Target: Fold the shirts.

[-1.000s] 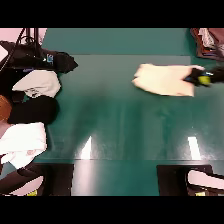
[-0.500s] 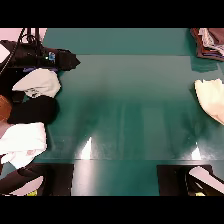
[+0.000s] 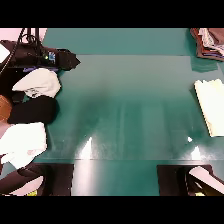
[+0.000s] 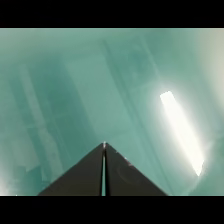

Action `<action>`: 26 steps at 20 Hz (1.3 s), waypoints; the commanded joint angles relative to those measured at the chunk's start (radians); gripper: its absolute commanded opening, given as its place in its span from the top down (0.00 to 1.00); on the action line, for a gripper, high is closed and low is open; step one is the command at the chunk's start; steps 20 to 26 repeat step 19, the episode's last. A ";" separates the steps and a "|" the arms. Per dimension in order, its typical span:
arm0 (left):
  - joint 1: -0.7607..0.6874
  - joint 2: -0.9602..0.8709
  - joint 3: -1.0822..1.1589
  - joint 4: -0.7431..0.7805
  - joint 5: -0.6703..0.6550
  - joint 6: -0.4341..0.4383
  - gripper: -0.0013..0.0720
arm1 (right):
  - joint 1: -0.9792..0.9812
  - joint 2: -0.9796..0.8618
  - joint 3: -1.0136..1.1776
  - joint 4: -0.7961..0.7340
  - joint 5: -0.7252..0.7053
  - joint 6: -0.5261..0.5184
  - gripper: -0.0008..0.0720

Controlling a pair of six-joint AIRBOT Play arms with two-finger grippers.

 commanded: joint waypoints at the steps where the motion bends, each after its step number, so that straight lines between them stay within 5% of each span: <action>1: 0.000 0.000 0.000 0.000 -0.010 0.001 0.95 | 0.108 0.001 0.088 0.185 0.086 0.020 0.23; 11: 0.000 0.000 0.000 0.000 -0.010 0.002 0.95 | 0.849 0.000 0.099 0.257 0.082 0.019 0.23; 12: 0.000 0.000 0.000 0.000 -0.010 0.002 0.95 | 0.893 0.000 0.099 0.257 0.079 0.019 0.30; 14: 0.000 0.000 0.000 0.000 -0.010 0.002 0.95 | 0.966 0.000 0.099 0.258 0.081 0.004 0.97; 26: 0.000 0.000 0.000 0.000 -0.010 0.002 0.95 | 1.030 0.000 0.099 0.259 0.081 -0.002 0.97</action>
